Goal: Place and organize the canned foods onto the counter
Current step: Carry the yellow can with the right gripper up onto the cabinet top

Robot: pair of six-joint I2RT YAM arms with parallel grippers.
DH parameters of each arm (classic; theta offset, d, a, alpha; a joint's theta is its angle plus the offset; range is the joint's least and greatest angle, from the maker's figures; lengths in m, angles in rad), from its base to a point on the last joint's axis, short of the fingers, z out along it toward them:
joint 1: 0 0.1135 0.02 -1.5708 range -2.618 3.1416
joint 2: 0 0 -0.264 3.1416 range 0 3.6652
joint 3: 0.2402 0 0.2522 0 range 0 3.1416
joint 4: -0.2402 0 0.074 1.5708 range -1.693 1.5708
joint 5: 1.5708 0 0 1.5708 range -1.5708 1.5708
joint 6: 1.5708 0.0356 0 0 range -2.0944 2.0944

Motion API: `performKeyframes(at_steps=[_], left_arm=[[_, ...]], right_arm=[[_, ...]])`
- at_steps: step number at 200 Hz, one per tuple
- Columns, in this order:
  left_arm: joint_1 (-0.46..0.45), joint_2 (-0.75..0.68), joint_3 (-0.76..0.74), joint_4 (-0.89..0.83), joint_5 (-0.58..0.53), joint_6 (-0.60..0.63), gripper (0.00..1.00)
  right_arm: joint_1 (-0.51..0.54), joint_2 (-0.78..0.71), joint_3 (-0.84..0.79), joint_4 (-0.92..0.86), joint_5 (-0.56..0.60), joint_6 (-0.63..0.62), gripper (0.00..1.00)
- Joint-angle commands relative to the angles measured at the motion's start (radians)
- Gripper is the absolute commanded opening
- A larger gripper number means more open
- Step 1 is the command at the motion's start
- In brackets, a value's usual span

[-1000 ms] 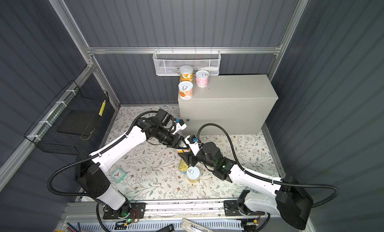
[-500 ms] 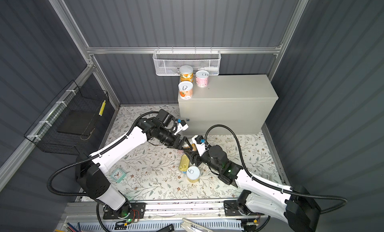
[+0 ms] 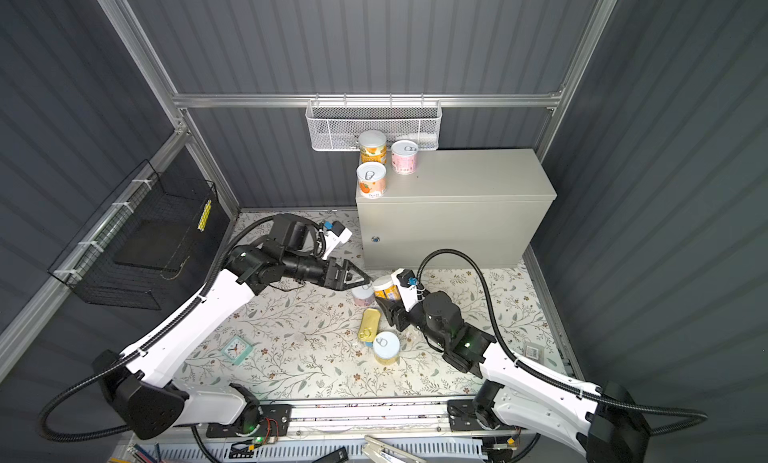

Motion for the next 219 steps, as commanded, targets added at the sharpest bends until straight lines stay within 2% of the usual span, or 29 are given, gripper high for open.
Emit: performKeyframes(at_steps=[1, 71, 109, 156, 159, 190, 219], left_arm=[[0.036, -0.071, -0.083, 0.065, -0.057, -0.026, 1.0], [0.039, -0.232, -0.379, 0.384, -0.208, -0.158, 1.0], [0.039, -0.241, -0.442, 0.426, -0.266, -0.152, 1.0], [0.039, -0.254, -0.484, 0.392, -0.308, -0.117, 1.0], [0.039, -0.255, -0.487, 0.392, -0.337, -0.118, 1.0], [0.039, -0.264, -0.497, 0.382, -0.378, -0.1, 1.0], [0.039, -0.246, -0.502, 0.384, -0.391, -0.098, 1.0]], right_arm=[[-0.005, -0.049, 0.092, 0.036, 0.046, -0.058, 0.56], [-0.025, -0.044, 0.32, -0.003, 0.058, -0.131, 0.59], [-0.101, 0.028, 0.496, -0.033, -0.026, -0.148, 0.59], [-0.266, 0.147, 0.657, -0.004, -0.179, -0.096, 0.58], [-0.275, 0.158, 0.669, -0.004, -0.185, -0.096, 0.58], [-0.323, 0.287, 0.777, -0.003, -0.2, -0.134, 0.59], [-0.375, 0.383, 0.81, 0.086, -0.234, -0.097, 0.59]])
